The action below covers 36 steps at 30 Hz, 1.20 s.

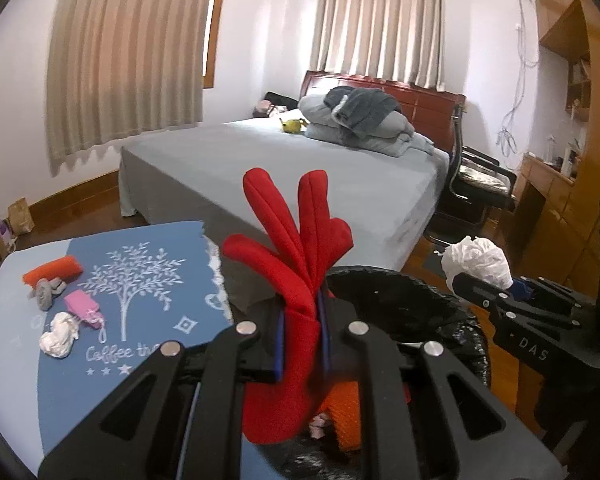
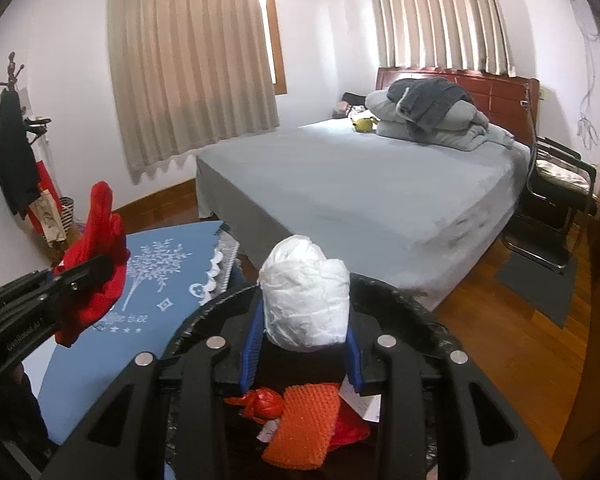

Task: Collect trash
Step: 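Carry the red glove and white tissue to the bin and release both, then grasp the crumpled white tissue with the left gripper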

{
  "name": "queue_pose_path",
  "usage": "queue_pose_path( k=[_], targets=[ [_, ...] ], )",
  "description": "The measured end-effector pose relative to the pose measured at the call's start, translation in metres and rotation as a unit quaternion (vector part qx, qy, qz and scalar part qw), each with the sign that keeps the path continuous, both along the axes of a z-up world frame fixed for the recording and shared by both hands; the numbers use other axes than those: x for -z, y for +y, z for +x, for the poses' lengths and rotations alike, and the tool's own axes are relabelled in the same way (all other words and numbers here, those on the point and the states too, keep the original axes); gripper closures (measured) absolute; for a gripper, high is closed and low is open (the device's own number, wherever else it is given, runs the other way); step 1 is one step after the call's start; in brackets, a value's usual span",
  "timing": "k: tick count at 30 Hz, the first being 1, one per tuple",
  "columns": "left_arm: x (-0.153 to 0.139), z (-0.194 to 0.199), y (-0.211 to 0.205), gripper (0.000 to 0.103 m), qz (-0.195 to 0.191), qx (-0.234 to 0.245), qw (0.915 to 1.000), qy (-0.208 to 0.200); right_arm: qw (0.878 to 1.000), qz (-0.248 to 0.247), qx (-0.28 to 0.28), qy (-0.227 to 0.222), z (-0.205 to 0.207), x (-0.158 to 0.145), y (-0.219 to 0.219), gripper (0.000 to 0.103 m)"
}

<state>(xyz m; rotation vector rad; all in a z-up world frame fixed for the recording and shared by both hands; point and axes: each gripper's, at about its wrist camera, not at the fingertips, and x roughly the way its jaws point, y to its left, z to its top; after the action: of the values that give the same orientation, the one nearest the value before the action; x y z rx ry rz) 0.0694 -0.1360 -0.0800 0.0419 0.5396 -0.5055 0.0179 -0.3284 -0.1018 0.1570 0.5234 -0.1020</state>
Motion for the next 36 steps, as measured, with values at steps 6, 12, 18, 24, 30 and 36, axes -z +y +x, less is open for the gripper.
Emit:
queue_pose_path(
  k=[6,12,18,24,30,36],
  targets=[
    [0.006,-0.001,-0.02,0.091,0.004,0.025,0.9997,0.004,1.0,0.0,0.014,0.003,-0.007,0.005,-0.015,0.068],
    [0.016,0.0,-0.037,0.09,0.011,0.047,0.9988,0.011,1.0,0.002,0.024,0.007,-0.013,0.009,-0.026,0.068],
    [0.029,0.003,-0.051,0.09,0.016,0.061,0.9977,0.025,1.0,0.002,0.026,0.014,-0.01,0.015,-0.031,0.068],
    [0.042,0.01,-0.056,0.081,0.016,0.075,0.9961,0.043,0.999,0.007,0.028,0.03,-0.003,0.024,-0.037,0.063],
    [0.049,0.016,-0.047,0.038,0.006,0.068,0.9961,0.057,0.998,-0.003,0.037,0.042,0.004,0.033,-0.039,0.037],
    [0.044,0.024,-0.019,0.016,0.016,0.019,0.9988,0.041,0.998,-0.013,0.044,0.038,0.003,0.034,-0.033,0.006]
  ],
)
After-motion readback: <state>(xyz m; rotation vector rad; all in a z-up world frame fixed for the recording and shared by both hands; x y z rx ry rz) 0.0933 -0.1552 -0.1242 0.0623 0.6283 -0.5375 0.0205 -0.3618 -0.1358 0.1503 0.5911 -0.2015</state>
